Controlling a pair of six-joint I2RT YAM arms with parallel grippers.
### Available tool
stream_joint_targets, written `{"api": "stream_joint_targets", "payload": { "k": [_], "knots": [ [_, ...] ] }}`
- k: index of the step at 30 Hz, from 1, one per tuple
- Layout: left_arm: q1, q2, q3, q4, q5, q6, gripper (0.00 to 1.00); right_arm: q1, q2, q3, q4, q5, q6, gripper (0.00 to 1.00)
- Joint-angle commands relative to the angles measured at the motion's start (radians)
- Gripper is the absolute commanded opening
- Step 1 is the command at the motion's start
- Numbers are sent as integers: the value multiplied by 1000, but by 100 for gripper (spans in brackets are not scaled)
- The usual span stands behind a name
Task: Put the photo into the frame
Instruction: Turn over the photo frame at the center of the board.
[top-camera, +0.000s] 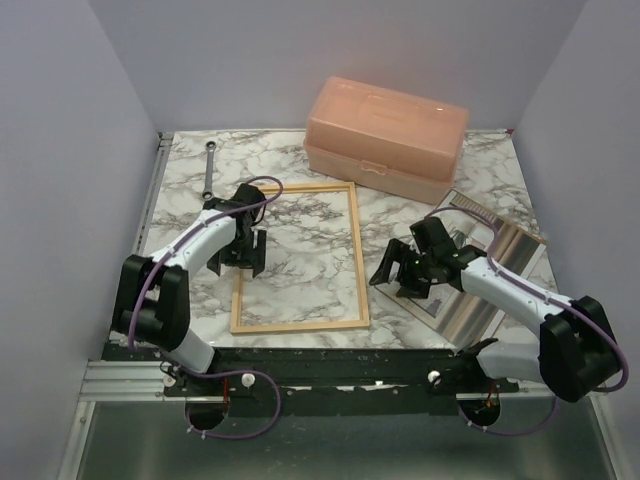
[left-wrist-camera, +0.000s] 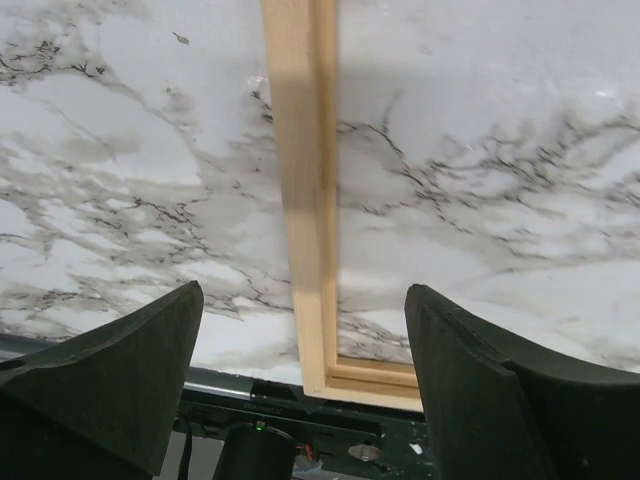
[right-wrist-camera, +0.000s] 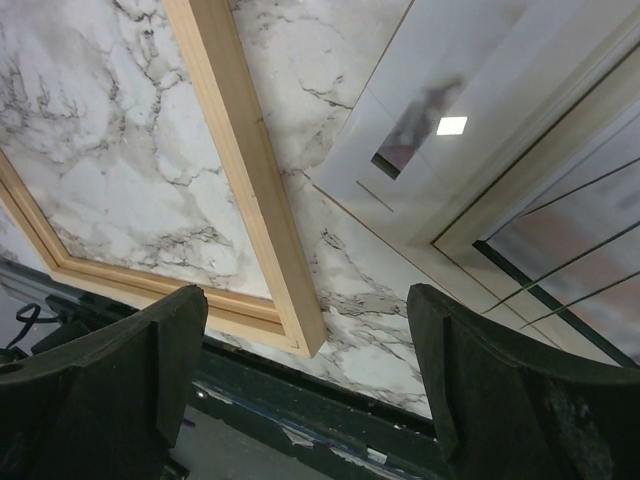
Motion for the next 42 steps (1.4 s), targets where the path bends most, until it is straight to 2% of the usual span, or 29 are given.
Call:
{"api": "stream_joint_targets", "payload": {
  "k": [1,5,8,15,22,27,30,34,38,42],
  "knots": [
    [-68,-153,50,-63,11,-40,84,39,62,-8,47,-58,-3,87],
    [-137,-296,68,-33,124,-69,87,85,100,-12,79,-71,15,78],
    [-170,-425,65,46,270,-105,98,128,135,-4,97,-68,27,72],
    [-176,-667,-3,304,556,-217,99,241,236,65,48,11,37,61],
    [-177,-715,-22,359,614,-260,99,320,249,108,-51,104,48,38],
    [-178,-735,-57,350,555,-262,99,362,248,99,-64,124,63,31],
    [-177,-737,-69,343,542,-262,99,378,248,94,-66,139,65,31],
    [-178,-726,-77,332,540,-260,99,380,228,107,-80,163,56,37],
    [-177,-707,-82,322,540,-256,99,380,182,142,-119,223,55,62],
    [-179,-667,-87,320,550,-258,99,376,139,173,-150,276,40,79]
  ]
}}
